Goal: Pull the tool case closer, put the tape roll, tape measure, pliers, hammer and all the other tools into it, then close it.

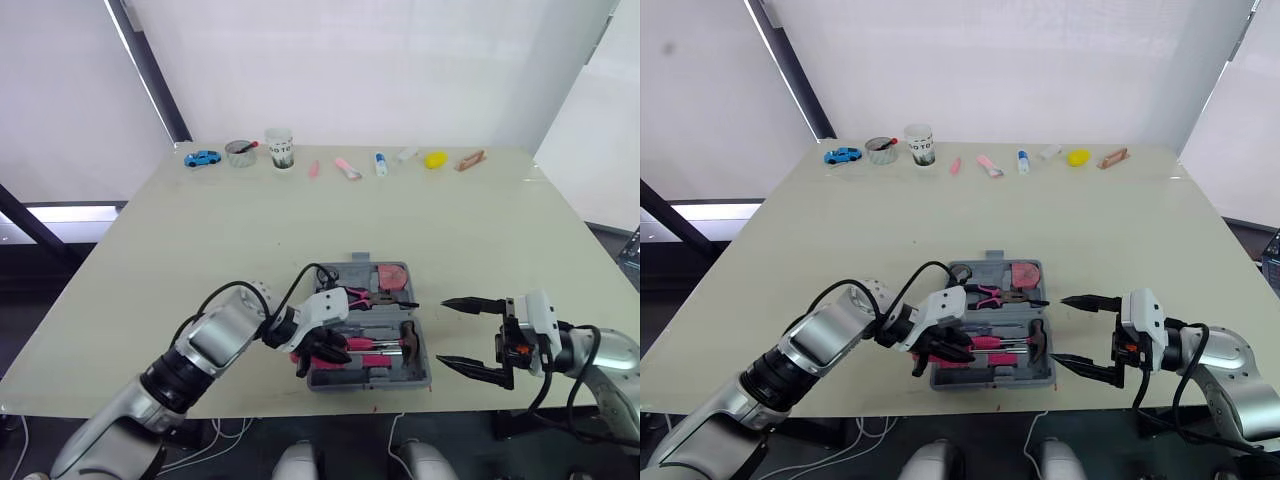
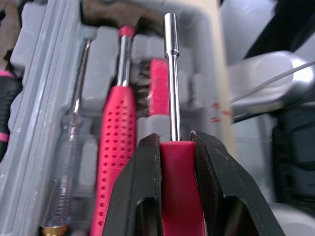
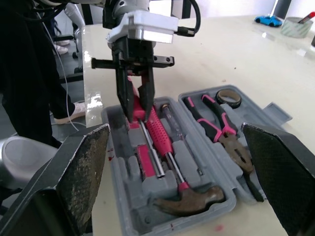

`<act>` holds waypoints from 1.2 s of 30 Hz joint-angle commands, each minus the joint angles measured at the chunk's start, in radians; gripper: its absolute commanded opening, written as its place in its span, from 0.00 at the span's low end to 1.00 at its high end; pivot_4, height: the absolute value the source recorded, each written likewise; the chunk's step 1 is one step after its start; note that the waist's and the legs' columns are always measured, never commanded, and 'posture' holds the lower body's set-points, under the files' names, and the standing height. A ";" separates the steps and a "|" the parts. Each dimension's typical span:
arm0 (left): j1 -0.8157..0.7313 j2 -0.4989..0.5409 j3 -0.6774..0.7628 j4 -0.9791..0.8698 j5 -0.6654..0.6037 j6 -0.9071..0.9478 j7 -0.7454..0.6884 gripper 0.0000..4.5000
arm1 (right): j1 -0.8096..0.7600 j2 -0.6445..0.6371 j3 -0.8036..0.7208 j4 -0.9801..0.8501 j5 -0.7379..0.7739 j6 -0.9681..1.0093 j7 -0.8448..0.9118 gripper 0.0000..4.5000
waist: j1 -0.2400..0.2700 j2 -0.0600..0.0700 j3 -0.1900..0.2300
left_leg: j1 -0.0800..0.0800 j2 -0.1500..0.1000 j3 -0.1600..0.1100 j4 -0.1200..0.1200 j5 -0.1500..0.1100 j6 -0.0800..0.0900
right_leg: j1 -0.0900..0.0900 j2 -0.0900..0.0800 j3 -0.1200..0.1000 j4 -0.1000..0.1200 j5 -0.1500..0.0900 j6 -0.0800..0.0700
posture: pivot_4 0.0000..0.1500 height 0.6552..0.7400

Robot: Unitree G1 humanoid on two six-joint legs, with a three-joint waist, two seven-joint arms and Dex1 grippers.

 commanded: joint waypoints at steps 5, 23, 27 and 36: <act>-0.044 -0.058 -0.087 -0.071 0.025 0.087 -0.001 0.11 | 0.041 -0.037 -0.052 -0.003 0.026 -0.016 0.040 1.00 | 0.010 0.000 0.000 | 0.000 0.000 0.000 0.000 0.000 0.000 | 0.000 0.000 0.000 0.000 0.000 0.001 | 1.00 1.00; -0.127 -0.138 -0.198 -0.085 0.019 0.309 0.066 0.11 | 0.059 -0.027 -0.053 0.013 0.020 -0.029 0.061 1.00 | 0.010 0.000 0.000 | 0.000 -0.001 -0.002 0.001 0.000 0.000 | 0.001 0.000 0.001 0.000 -0.001 0.001 | 1.00 1.00; -0.135 -0.132 -0.210 -0.100 0.008 0.327 0.061 0.11 | 0.064 -0.027 -0.056 0.022 0.018 -0.037 0.066 1.00 | 0.010 0.000 0.000 | 0.000 -0.001 -0.002 0.001 0.000 0.000 | 0.001 0.000 0.001 0.000 -0.001 0.001 | 1.00 1.00; -0.146 -0.193 -0.230 -0.081 0.005 0.350 0.097 0.11 | 0.061 -0.018 -0.046 0.031 0.007 -0.053 0.063 1.00 | 0.013 0.000 0.000 | 0.000 -0.002 -0.003 0.001 0.000 0.000 | 0.003 0.000 0.002 0.000 -0.001 0.001 | 1.00 1.00</act>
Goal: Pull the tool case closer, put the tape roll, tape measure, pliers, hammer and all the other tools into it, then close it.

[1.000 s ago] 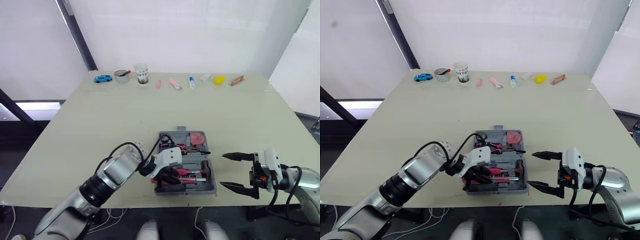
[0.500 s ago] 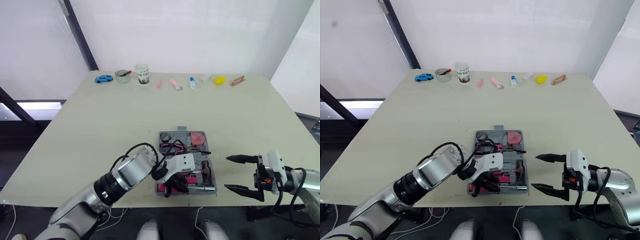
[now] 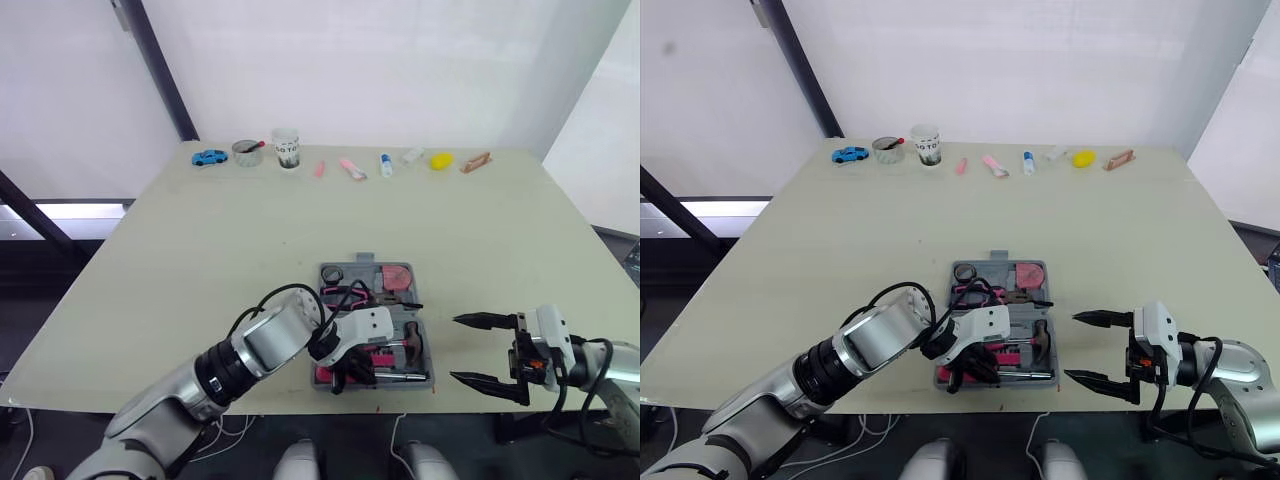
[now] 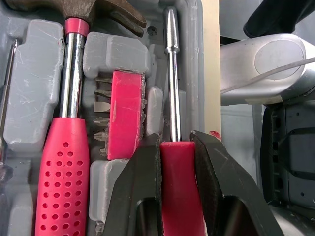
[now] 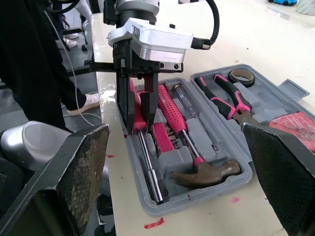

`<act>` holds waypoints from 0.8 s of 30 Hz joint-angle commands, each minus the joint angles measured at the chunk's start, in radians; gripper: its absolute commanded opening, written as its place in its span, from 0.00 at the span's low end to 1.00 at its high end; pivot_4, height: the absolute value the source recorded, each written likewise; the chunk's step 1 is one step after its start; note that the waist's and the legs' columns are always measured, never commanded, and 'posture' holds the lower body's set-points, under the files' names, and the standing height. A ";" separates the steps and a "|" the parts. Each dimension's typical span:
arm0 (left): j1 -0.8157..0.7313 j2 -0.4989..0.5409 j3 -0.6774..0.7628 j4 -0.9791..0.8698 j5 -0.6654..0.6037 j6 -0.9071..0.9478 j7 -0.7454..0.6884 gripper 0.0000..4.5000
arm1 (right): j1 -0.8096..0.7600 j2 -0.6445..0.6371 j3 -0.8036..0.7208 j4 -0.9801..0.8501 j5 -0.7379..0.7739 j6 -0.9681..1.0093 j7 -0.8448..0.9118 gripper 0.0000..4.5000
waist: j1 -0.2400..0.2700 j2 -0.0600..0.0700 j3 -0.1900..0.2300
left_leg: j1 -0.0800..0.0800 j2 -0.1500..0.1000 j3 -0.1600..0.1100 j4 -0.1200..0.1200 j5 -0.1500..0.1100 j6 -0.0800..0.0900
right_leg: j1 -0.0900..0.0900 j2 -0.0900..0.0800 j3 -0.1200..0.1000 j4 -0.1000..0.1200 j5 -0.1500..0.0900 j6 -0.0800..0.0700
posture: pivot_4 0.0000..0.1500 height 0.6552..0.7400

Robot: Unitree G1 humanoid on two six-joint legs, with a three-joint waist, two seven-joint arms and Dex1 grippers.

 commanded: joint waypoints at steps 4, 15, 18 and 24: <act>-0.005 -0.025 -0.013 -0.011 -0.011 -0.009 0.017 0.11 | 0.017 0.000 -0.024 -0.022 0.007 -0.020 -0.002 1.00 | 0.000 0.000 0.000 | 0.000 -0.002 -0.001 0.001 0.000 0.000 | 0.001 0.000 0.003 0.000 -0.001 0.001 | 1.00 1.00; 0.001 0.063 0.061 -0.084 -0.093 -0.032 -0.048 0.58 | 0.054 -0.002 -0.025 -0.050 0.005 -0.020 -0.026 1.00 | -0.004 0.000 0.000 | 0.001 -0.002 -0.002 0.001 0.000 0.000 | 0.002 0.002 0.004 0.000 -0.001 0.002 | 1.00 1.00; 0.006 0.093 0.108 -0.098 -0.130 -0.060 -0.072 0.58 | 0.042 -0.006 -0.024 -0.055 0.008 -0.008 -0.034 1.00 | -0.004 0.000 0.000 | 0.001 -0.002 -0.002 0.001 0.000 0.000 | 0.002 0.002 0.005 0.000 -0.001 0.002 | 1.00 1.00; 0.126 0.045 0.321 -0.047 -0.259 -0.386 -0.151 0.32 | 0.029 -0.010 -0.022 -0.068 0.016 0.012 -0.045 1.00 | -0.002 0.000 0.000 | 0.001 -0.002 -0.001 0.001 0.000 0.000 | 0.002 0.002 0.006 0.000 0.000 -0.001 | 1.00 1.00</act>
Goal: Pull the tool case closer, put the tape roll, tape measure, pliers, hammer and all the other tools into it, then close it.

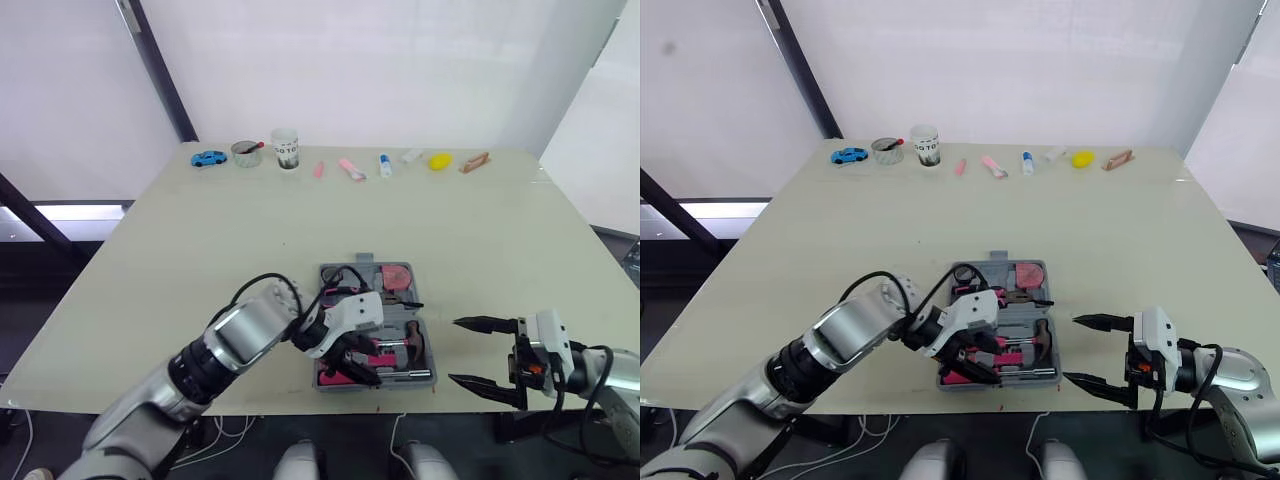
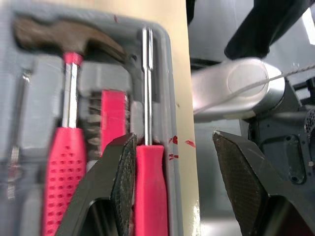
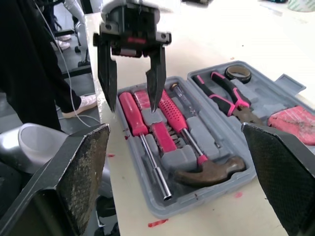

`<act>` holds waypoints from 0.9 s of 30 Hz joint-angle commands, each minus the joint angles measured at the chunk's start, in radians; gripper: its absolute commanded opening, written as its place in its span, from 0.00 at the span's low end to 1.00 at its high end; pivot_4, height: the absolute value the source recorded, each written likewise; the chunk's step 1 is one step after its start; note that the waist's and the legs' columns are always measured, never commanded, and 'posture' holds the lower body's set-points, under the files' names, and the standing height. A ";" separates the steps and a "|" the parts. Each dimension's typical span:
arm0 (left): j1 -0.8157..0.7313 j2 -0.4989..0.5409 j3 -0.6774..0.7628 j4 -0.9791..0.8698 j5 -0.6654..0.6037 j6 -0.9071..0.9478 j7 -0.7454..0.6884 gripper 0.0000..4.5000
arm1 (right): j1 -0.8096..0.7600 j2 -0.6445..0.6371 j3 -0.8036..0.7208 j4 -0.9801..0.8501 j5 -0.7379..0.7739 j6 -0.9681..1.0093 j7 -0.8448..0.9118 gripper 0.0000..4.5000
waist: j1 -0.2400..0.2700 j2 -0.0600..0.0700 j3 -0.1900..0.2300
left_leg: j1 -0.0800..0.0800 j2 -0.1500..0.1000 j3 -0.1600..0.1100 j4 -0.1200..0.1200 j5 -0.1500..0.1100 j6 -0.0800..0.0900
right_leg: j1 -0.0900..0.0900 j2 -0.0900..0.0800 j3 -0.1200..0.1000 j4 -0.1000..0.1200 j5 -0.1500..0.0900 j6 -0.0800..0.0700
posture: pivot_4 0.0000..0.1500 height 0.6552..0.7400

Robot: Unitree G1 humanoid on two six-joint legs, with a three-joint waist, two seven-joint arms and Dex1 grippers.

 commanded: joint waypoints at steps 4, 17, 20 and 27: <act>0.098 -0.024 0.120 0.052 -0.055 -0.283 -0.086 0.01 | -0.014 -0.004 -0.015 -0.042 0.014 0.007 -0.008 1.00 | 0.001 0.000 0.000 | 0.000 0.000 0.000 0.000 0.000 0.000 | 0.000 0.000 0.000 0.000 0.000 0.000 | 1.00 1.00; 0.221 -0.109 0.057 0.382 0.134 -0.623 -0.051 0.01 | -0.021 0.015 -0.013 -0.036 0.021 0.010 -0.018 1.00 | 0.001 0.000 0.000 | 0.000 0.000 0.001 0.000 0.000 0.000 | 0.000 0.001 0.001 0.000 0.000 0.000 | 1.00 1.00; 0.244 -0.139 0.043 0.501 0.182 -0.671 -0.028 0.01 | -0.011 0.013 -0.007 -0.030 0.002 -0.006 -0.011 1.00 | 0.001 0.000 0.000 | 0.001 0.000 0.001 0.000 0.000 0.000 | 0.000 0.001 0.001 0.000 0.000 0.000 | 1.00 1.00; 0.262 -0.159 0.060 0.570 0.189 -0.700 -0.030 0.01 | 0.007 0.016 -0.012 -0.033 0.002 -0.015 -0.013 1.00 | 0.001 0.004 -0.006 | 0.003 0.000 0.000 0.001 0.000 0.000 | 0.004 0.002 0.004 -0.001 0.000 0.001 | 1.00 1.00</act>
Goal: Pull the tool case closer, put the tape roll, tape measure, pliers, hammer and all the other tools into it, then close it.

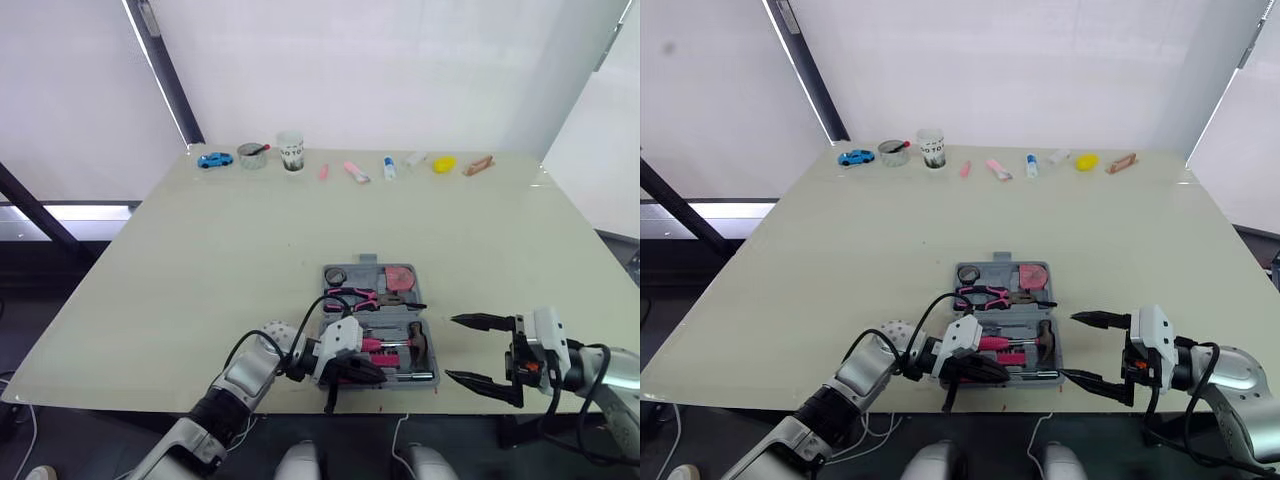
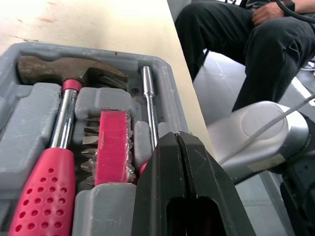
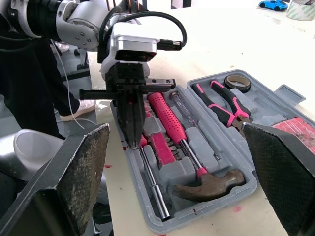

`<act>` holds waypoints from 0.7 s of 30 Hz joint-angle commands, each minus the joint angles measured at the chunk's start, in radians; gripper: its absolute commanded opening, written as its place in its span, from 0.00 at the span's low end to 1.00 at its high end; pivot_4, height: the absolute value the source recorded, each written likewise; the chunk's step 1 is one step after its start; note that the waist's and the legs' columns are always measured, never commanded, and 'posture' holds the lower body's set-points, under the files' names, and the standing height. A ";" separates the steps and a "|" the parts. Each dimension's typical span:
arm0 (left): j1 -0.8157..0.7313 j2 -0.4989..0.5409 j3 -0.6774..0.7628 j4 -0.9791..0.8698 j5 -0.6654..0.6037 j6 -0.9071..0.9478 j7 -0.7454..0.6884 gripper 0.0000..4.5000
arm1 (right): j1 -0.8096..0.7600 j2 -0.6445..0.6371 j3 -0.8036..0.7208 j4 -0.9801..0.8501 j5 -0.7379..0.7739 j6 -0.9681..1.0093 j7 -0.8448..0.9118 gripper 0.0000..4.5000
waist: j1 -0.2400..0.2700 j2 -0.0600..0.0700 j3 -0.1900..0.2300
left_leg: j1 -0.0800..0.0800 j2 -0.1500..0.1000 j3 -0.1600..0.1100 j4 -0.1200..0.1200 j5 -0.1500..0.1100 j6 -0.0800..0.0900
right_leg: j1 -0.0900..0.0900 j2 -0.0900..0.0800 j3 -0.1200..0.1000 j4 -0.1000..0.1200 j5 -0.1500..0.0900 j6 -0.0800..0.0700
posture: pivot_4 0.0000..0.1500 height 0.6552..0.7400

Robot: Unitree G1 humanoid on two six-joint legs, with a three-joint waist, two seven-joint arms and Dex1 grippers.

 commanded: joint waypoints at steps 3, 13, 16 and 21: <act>0.040 0.007 0.019 0.001 0.003 0.040 0.003 0.01 | 0.011 0.008 -0.021 -0.021 0.014 -0.017 -0.007 1.00 | -0.004 0.001 -0.001 | 0.000 0.001 0.000 0.000 0.000 0.000 | 0.000 0.002 0.001 0.000 0.000 0.000 | 1.00 1.00; 0.091 0.080 0.246 -0.257 -0.177 0.191 0.040 0.01 | 0.017 0.051 -0.055 0.049 0.001 0.011 -0.115 1.00 | -0.004 0.001 0.000 | -0.001 0.003 0.000 -0.001 0.000 0.000 | -0.002 0.004 0.002 0.000 0.000 -0.001 | 1.00 1.00; 0.112 0.126 0.322 -0.273 -0.210 0.219 0.052 0.01 | 0.004 0.060 -0.052 0.087 -0.030 0.020 -0.167 1.00 | -0.007 0.001 0.000 | 0.000 0.003 0.000 -0.001 0.000 0.000 | -0.002 0.004 0.002 0.000 0.000 -0.001 | 1.00 1.00; 0.075 0.182 0.434 -0.103 -0.183 0.115 0.070 0.01 | -0.041 0.054 -0.045 0.163 -0.078 0.056 -0.222 1.00 | -0.004 0.001 0.000 | -0.001 0.003 0.001 -0.001 0.000 0.000 | -0.003 0.004 0.002 0.000 0.000 -0.001 | 1.00 1.00</act>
